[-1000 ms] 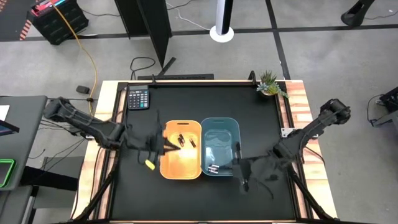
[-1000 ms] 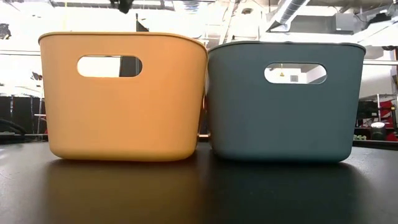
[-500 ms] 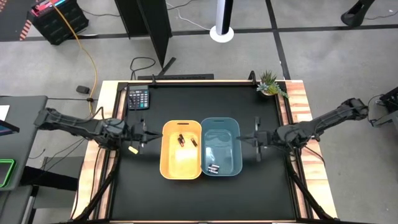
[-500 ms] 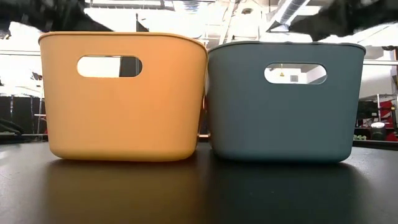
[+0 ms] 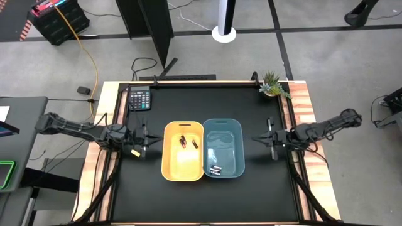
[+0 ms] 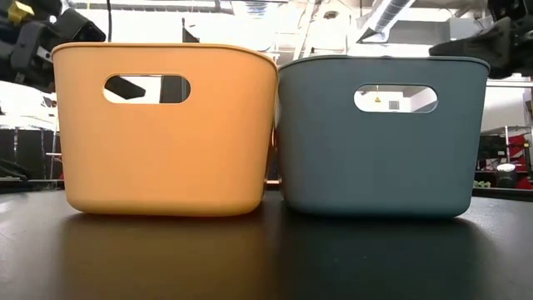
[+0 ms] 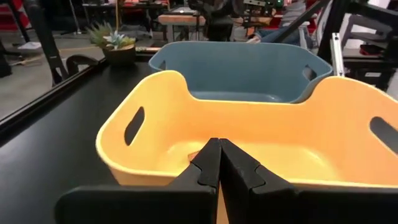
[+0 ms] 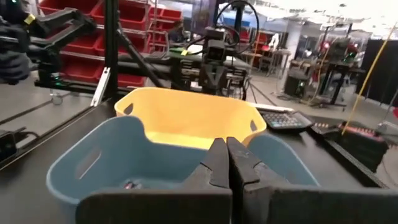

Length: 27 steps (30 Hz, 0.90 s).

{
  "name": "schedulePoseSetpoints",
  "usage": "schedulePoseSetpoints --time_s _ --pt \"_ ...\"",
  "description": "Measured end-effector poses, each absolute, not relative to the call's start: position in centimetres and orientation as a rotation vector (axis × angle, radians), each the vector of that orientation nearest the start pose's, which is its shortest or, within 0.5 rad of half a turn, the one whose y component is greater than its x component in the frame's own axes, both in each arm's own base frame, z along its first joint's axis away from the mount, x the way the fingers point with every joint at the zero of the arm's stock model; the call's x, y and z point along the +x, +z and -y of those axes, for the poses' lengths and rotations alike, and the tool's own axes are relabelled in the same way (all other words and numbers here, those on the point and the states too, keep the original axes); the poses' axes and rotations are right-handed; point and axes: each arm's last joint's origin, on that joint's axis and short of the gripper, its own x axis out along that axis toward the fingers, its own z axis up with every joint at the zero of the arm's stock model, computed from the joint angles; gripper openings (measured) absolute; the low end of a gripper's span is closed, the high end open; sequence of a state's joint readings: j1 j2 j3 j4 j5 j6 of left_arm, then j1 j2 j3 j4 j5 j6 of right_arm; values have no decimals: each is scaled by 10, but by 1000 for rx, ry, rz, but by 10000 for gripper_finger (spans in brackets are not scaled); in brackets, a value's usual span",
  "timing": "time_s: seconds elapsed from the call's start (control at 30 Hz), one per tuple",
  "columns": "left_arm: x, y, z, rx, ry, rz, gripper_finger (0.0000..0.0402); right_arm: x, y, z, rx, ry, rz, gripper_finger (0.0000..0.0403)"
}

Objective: Sort batteries
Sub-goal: Return to Home Position

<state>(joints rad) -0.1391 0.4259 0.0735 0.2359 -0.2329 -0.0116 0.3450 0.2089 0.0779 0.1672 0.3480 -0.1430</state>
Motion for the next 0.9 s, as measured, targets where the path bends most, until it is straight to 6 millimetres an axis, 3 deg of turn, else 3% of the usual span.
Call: schedulePoseSetpoints --time_s 0.23,0.9 --pt "119 169 9 10 91 -127 1 89 184 -22 -106 -1 18 0" --pt "93 177 6 11 71 -28 1 91 175 -21 -121 -7 -22 0"
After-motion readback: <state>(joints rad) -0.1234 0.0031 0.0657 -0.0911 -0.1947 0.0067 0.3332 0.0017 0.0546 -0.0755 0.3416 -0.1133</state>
